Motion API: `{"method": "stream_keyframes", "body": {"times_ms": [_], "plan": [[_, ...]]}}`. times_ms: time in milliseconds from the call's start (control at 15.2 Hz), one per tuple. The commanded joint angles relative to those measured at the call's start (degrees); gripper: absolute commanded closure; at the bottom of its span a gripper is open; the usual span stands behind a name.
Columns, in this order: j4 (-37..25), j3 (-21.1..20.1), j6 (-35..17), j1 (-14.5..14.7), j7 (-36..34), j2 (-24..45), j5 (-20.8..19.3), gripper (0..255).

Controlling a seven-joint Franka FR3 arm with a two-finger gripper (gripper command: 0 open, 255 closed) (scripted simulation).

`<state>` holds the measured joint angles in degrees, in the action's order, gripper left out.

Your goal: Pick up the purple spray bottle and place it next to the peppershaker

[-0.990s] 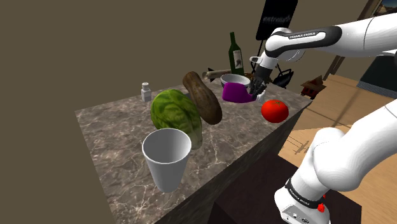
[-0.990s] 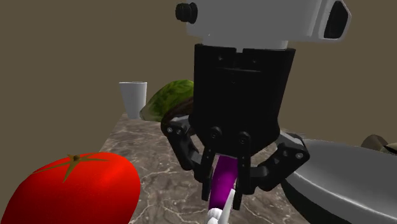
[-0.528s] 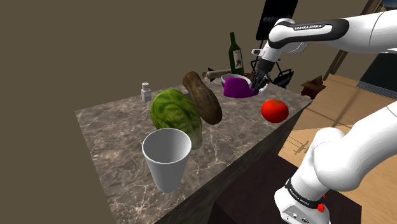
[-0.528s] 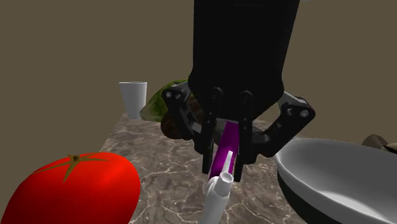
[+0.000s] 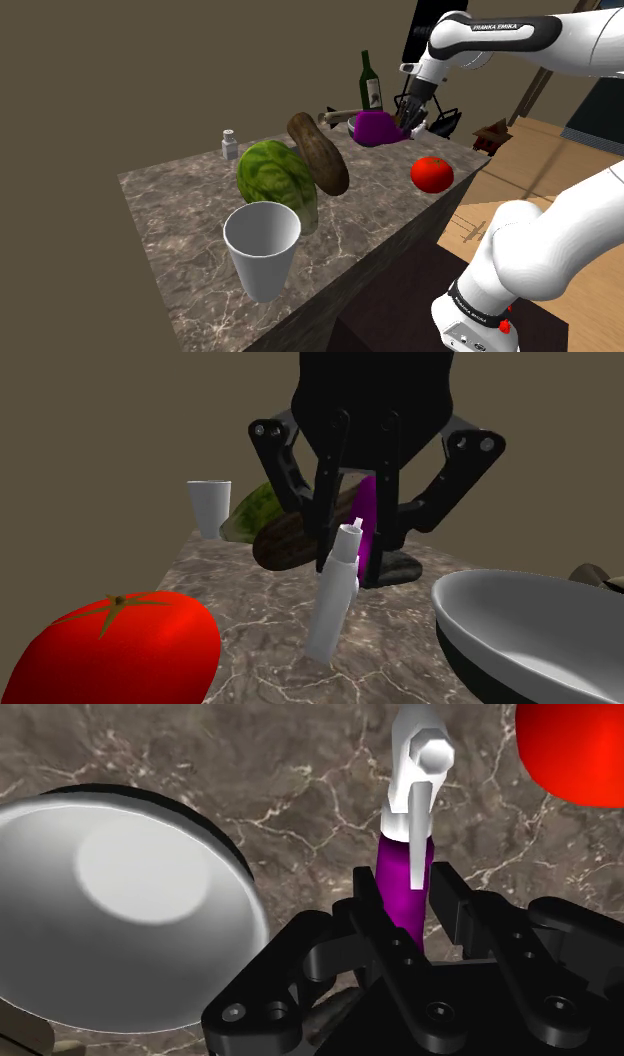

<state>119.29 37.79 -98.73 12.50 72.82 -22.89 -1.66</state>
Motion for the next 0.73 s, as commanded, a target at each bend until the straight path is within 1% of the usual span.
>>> {"method": "stream_keyframes", "body": {"times_ms": [0,660], "plan": [[-1.9,0.0,1.7,0.2,0.0,0.3,0.2,255],[-10.5,-0.5,9.2,0.9,-0.7,1.5,1.1,255]]}}
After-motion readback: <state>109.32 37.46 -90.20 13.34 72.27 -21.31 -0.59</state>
